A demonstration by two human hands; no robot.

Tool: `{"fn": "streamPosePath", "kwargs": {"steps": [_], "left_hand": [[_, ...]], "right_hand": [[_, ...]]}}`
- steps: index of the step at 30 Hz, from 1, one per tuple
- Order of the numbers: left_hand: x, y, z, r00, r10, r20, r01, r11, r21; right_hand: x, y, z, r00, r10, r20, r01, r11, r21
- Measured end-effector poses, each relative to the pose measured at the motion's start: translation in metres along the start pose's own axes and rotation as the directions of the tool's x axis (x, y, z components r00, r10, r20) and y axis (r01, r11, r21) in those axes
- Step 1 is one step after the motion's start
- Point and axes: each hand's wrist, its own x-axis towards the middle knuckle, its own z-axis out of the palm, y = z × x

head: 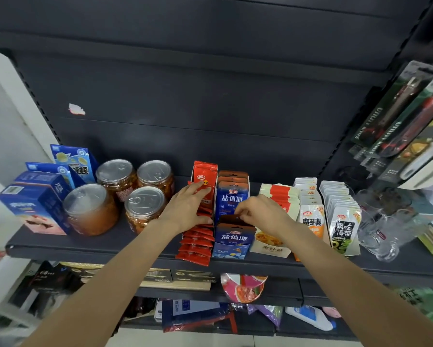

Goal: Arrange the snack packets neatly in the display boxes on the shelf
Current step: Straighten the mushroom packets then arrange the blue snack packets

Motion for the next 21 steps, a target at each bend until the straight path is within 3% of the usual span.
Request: {"fn": "streamPosePath", "kwargs": {"steps": [4, 9, 15, 21], "left_hand": [[-0.001, 0.000, -0.003, 1.000, 0.008, 0.013, -0.009, 1.000, 0.028], [0.000, -0.002, -0.010, 1.000, 0.008, 0.003, -0.008, 1.000, 0.000], [0.002, -0.002, -0.012, 1.000, 0.007, 0.008, -0.007, 1.000, -0.029], [-0.001, 0.001, -0.008, 0.998, -0.018, -0.060, 0.012, 0.996, -0.091]], "right_hand": [[-0.001, 0.005, -0.004, 0.999, 0.043, -0.022, -0.037, 0.975, 0.220], [-0.009, 0.009, -0.026, 0.983, 0.076, -0.167, -0.008, 0.927, 0.375], [-0.006, 0.007, -0.016, 0.996, 0.086, -0.017, -0.067, 0.876, 0.478], [0.002, 0.012, 0.000, 0.986, 0.168, -0.022, -0.135, 0.857, 0.497]]}}
